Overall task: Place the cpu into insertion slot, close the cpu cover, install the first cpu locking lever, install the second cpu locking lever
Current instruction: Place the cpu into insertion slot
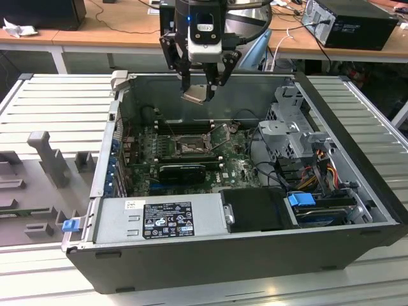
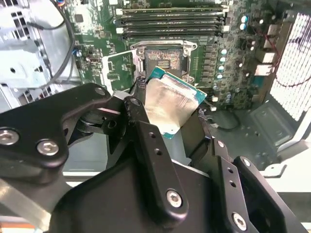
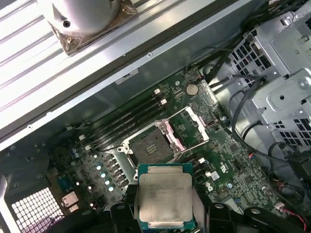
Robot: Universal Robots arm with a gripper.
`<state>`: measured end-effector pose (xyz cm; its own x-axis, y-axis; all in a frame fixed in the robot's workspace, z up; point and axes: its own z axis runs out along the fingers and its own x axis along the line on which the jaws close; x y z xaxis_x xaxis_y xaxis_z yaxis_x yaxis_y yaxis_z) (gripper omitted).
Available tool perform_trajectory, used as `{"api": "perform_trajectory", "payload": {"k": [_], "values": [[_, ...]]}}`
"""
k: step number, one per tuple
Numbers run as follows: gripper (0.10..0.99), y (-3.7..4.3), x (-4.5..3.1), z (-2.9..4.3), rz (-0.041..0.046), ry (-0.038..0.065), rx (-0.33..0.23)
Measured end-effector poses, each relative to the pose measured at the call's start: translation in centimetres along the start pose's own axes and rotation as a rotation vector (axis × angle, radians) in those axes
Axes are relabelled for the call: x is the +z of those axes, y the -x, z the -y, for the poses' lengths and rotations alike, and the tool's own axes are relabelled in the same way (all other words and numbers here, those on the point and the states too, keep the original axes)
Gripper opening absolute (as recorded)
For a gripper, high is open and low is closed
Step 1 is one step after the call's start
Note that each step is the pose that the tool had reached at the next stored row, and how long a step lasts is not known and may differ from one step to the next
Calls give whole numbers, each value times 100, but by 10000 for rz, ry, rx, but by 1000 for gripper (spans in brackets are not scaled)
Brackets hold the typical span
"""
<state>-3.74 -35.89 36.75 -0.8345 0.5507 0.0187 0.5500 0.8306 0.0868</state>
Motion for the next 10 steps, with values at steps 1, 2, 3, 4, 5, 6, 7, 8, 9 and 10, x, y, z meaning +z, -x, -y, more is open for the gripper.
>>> {"api": "perform_trajectory", "payload": {"k": [1, 2, 3, 4, 5, 6, 7, 8, 9, 10], "values": [[533, 0, 1, 0, 14, 4, 162], [533, 0, 3, 0, 46, 9, 527], [533, 0, 4, 1, 70, 13, 803], [533, 0, 6, 1, 97, 19, 1114], [533, 0, 8, 1, 121, 25, 1384], [533, 0, 9, 1, 134, 28, 1523], [533, 0, 11, 1, 148, 31, 1696], [533, 0, 13, 1, 164, 34, 1879], [533, 0, 15, 1, 177, 37, 2024], [533, 1, 18, 1, 192, 40, 2194]]}}
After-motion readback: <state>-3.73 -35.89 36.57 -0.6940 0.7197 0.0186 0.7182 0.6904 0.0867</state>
